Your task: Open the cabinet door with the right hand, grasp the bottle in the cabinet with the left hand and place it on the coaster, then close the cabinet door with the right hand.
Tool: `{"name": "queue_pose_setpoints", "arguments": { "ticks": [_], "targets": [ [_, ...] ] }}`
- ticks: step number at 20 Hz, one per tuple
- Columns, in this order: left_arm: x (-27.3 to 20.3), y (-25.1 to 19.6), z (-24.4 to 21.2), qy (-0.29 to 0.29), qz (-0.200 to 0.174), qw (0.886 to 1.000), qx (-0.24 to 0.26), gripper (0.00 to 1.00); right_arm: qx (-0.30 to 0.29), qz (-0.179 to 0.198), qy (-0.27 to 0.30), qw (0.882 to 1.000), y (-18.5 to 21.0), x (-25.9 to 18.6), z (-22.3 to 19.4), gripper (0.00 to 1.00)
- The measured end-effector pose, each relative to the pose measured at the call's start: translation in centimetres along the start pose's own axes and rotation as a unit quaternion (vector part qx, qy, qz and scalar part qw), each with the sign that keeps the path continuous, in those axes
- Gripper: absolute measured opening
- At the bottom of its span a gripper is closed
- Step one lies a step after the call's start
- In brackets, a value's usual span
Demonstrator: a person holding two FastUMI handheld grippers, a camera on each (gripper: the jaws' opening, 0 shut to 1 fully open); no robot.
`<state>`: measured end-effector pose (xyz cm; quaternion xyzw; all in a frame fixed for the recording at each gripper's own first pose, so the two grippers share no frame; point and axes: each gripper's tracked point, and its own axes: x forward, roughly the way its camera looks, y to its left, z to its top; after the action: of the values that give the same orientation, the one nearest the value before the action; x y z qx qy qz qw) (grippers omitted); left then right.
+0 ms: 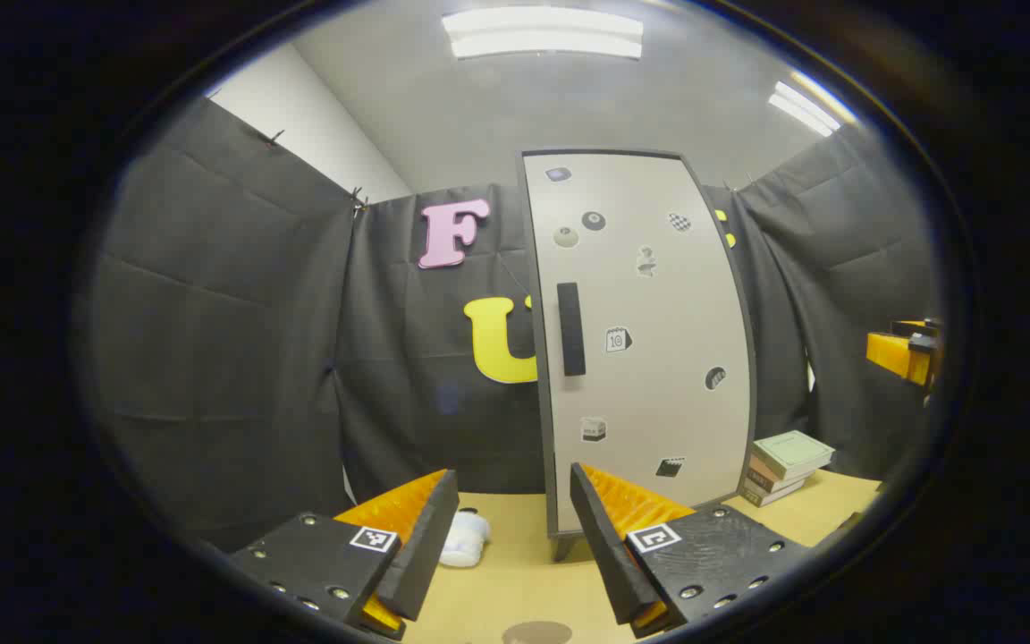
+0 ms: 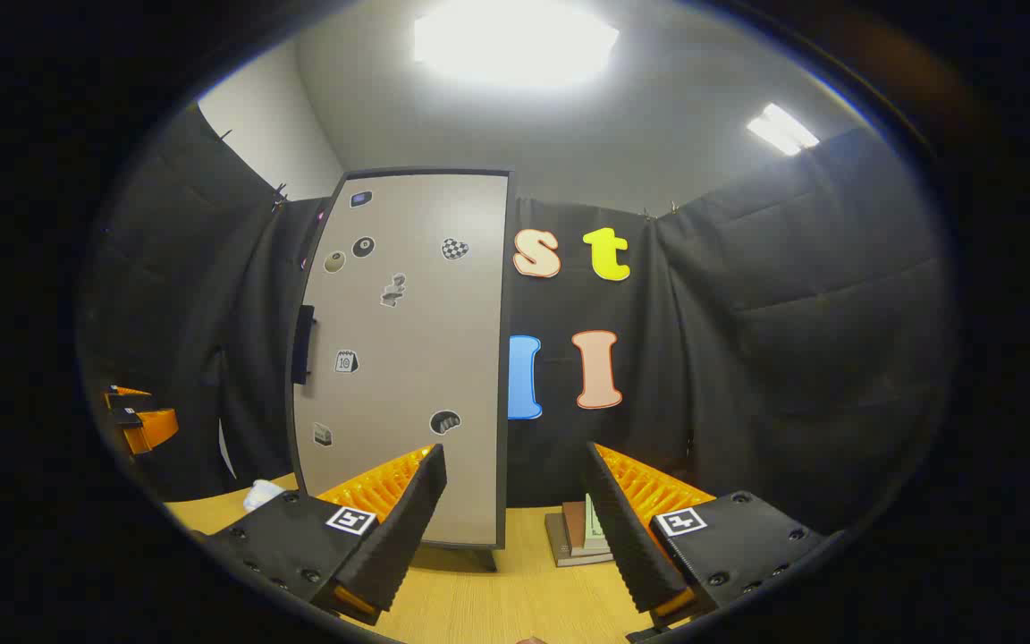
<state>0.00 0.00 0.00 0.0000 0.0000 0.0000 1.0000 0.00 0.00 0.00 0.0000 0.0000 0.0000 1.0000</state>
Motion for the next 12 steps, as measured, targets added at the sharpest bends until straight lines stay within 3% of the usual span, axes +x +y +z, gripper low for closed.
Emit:
{"name": "queue_pose_setpoints", "arguments": {
  "ticks": [12],
  "targets": [
    [-0.1, -1.0, 0.7, -0.008, 0.003, 1.0, 0.007, 0.78, -0.003, 0.003, 0.001, 1.0, -1.3, 0.5, -0.4, 0.97]
  ]
}}
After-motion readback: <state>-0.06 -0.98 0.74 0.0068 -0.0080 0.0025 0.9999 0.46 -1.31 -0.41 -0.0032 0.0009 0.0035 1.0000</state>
